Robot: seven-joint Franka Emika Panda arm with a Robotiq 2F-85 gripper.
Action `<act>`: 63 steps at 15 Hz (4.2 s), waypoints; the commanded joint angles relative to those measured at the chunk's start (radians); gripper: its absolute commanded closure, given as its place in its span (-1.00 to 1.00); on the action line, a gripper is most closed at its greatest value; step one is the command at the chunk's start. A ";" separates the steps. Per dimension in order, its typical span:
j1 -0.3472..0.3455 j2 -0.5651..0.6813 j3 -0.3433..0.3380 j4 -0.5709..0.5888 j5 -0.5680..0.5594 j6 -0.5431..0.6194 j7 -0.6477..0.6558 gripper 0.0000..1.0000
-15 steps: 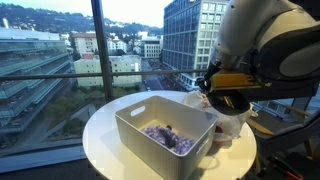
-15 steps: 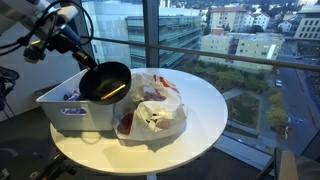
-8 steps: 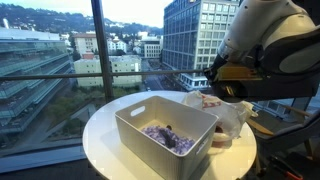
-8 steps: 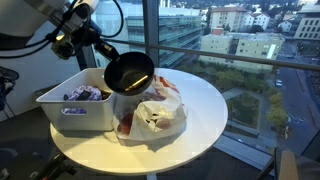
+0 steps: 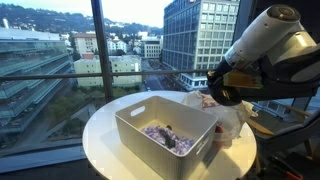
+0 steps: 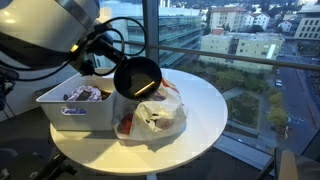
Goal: Take the plush toy and the black bowl out of the basket and put it into the carrier bag
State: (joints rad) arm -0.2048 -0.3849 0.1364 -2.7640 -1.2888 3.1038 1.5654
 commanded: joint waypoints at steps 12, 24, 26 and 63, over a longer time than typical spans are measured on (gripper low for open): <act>-0.073 0.205 0.114 0.166 -0.157 0.275 0.167 0.81; 0.046 0.422 -0.062 -0.007 0.461 0.483 -0.439 0.84; 0.070 0.477 -0.071 0.007 0.546 0.506 -0.496 0.84; 0.946 0.240 -0.098 0.004 2.920 0.499 -2.389 -1.00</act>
State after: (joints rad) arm 0.7231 -0.0035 0.0206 -2.7407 1.4964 3.6546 -0.6281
